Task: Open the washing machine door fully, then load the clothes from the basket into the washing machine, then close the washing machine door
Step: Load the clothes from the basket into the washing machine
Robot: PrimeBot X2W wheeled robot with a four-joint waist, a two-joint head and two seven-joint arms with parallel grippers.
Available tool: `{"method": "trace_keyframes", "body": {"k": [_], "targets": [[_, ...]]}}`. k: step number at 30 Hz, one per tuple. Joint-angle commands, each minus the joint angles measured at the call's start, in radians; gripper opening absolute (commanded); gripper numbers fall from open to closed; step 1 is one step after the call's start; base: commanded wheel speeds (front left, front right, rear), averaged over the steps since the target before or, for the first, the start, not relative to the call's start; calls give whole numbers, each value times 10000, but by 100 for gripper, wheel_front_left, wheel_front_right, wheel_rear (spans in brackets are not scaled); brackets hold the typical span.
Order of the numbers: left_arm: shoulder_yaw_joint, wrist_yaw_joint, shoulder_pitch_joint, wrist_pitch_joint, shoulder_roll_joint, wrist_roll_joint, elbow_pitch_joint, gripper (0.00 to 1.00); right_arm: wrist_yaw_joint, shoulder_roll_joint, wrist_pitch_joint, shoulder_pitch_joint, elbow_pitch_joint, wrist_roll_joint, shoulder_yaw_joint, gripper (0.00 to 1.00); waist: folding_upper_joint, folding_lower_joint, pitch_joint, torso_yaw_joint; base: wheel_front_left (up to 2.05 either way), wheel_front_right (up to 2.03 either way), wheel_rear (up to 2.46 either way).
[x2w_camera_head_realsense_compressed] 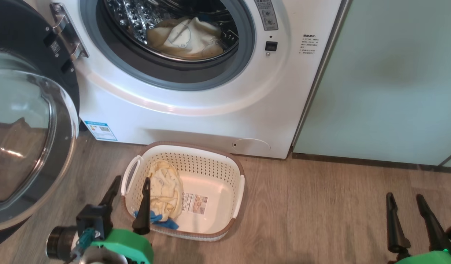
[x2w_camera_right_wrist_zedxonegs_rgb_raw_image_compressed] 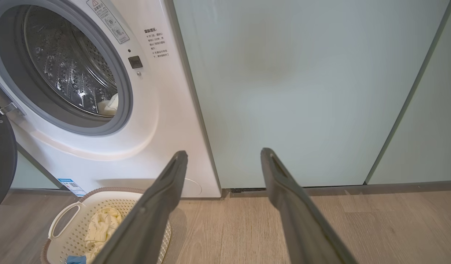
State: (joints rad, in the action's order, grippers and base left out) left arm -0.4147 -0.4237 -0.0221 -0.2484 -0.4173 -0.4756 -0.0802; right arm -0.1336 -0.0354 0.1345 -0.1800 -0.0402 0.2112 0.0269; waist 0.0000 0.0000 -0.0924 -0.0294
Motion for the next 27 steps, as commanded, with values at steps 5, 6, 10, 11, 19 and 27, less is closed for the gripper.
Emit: {"method": "trace_keyframes", "body": {"k": [5, 6, 10, 11, 19, 27], "targets": [[640, -194, 418, -132, -64, -19, -98, 100, 29, -149, 63, 262, -327, 47, -202, 100, 0, 0, -175, 41, 0, 0, 0], [665, -159, 463, -132, -43, -29, -66, 100, 29, -149, 72, 286, -331, 52, -197, 100, 0, 0, -226, 53, 0, 0, 0], [749, 20, 666, -132, 50, -50, 136, 100, 29, -149, 106, 398, -341, 90, -230, 100, 0, 0, -458, 75, 0, 0, 0], [762, 87, 736, -132, 79, -59, 200, 100, 29, -149, 118, 436, -352, 97, -234, 100, 0, 0, -538, 79, 0, 0, 0], [915, 744, 1624, -133, 496, -96, 957, 100, 29, -149, 200, 805, -424, 125, -281, 100, 0, 0, -1321, 50, 0, 0, 0], [1287, 1578, 2834, -133, 1154, -85, 2181, 100, 29, -149, 357, 1297, -447, 173, -308, 100, 0, 0, -2400, -101, 0, 0, 0]]}}
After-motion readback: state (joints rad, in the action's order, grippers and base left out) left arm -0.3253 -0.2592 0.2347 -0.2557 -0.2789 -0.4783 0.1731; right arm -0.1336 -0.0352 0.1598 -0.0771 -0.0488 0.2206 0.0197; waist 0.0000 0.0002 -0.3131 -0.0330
